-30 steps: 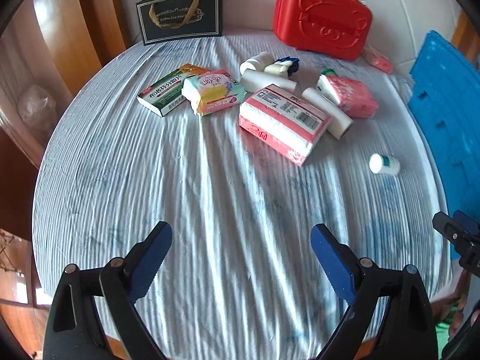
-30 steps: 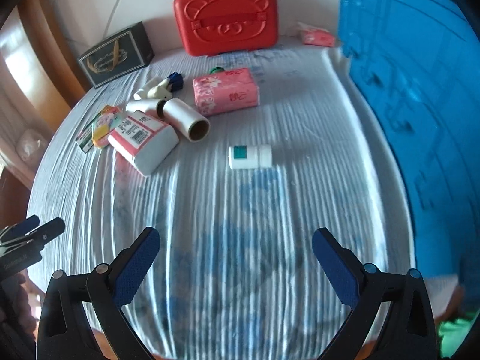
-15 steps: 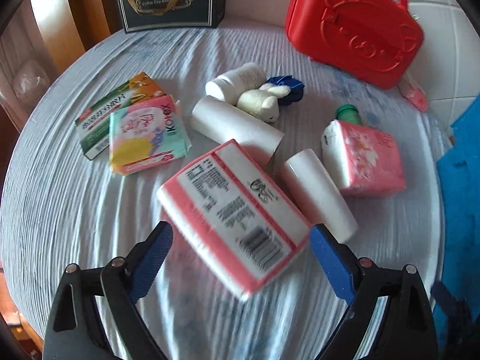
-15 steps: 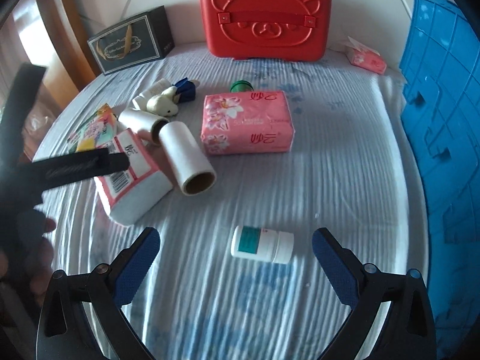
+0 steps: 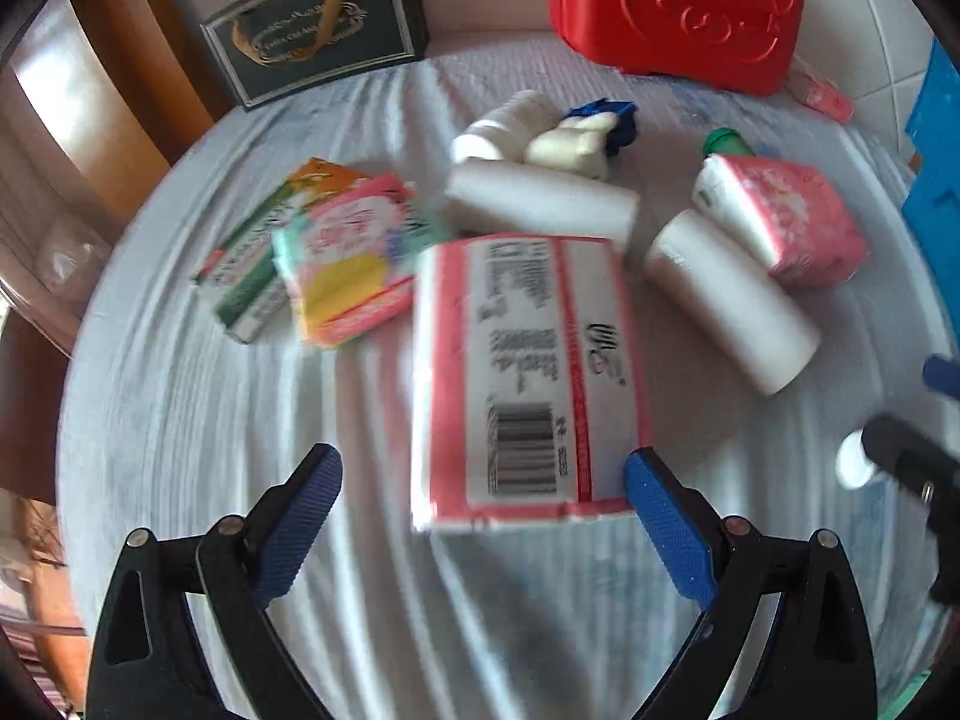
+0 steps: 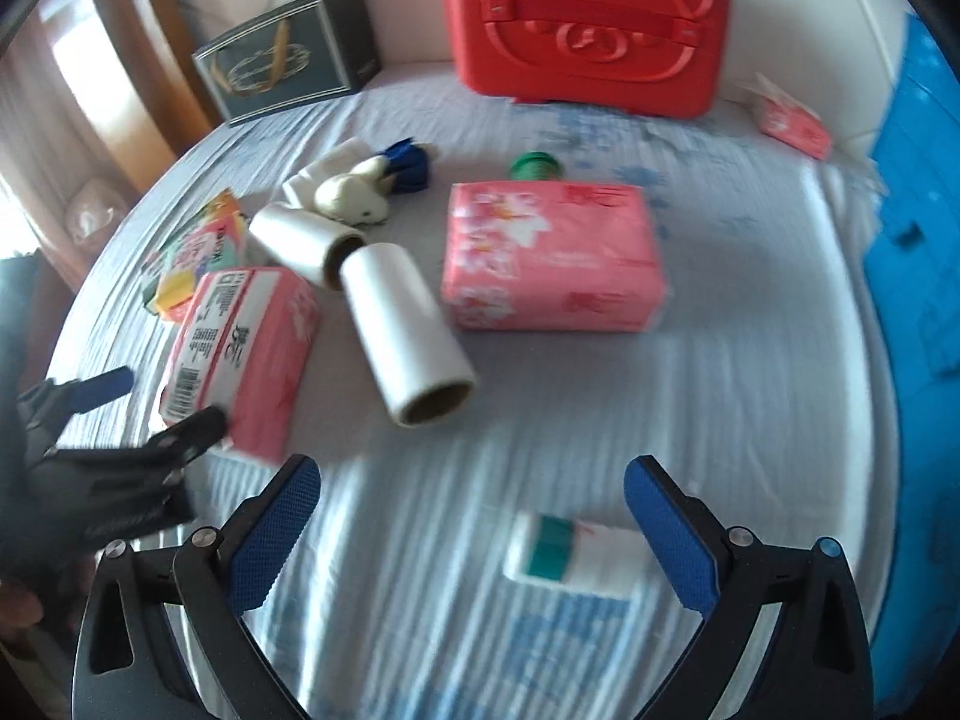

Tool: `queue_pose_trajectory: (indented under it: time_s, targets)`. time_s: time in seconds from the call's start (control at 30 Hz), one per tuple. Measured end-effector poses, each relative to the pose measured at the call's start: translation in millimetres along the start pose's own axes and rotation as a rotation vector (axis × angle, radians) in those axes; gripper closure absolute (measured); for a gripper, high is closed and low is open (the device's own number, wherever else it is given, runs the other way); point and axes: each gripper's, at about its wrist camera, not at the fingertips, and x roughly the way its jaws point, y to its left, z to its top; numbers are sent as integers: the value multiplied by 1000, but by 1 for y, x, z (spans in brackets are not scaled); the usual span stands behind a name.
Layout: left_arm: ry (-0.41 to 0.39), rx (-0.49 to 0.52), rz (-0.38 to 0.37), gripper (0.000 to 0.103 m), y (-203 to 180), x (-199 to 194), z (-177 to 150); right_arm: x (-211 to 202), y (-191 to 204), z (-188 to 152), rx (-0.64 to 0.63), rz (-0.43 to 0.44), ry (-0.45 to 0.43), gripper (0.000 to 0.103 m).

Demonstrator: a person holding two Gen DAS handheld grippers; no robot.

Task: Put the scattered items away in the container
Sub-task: 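Grasp the pink-and-white tissue pack with the left tool while the right tool grasps a white paper roll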

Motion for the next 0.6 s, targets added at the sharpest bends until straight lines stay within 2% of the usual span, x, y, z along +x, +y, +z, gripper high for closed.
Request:
queue_pose_trajectory:
  time_s: [0.13, 0.43, 0.47, 0.5, 0.57, 0.6]
  targets:
    - [4, -20, -38, 6, 3, -1, 3, 14, 13, 9, -45, 8, 17, 0]
    - [24, 20, -58, 7, -9, 24, 17, 41, 14, 37, -58, 10, 47, 1]
    - [31, 16, -64, 10, -7, 28, 19, 46, 14, 39, -61, 12, 59, 8]
    - [42, 12, -75, 10, -5, 33, 21, 52, 16, 40, -65, 17, 72, 22]
    - [54, 9, -91, 10, -2, 41, 23, 62, 18, 42, -68, 18, 96, 34]
    - [59, 14, -94, 10, -2, 44, 23, 68, 19, 43, -71, 19, 107, 36]
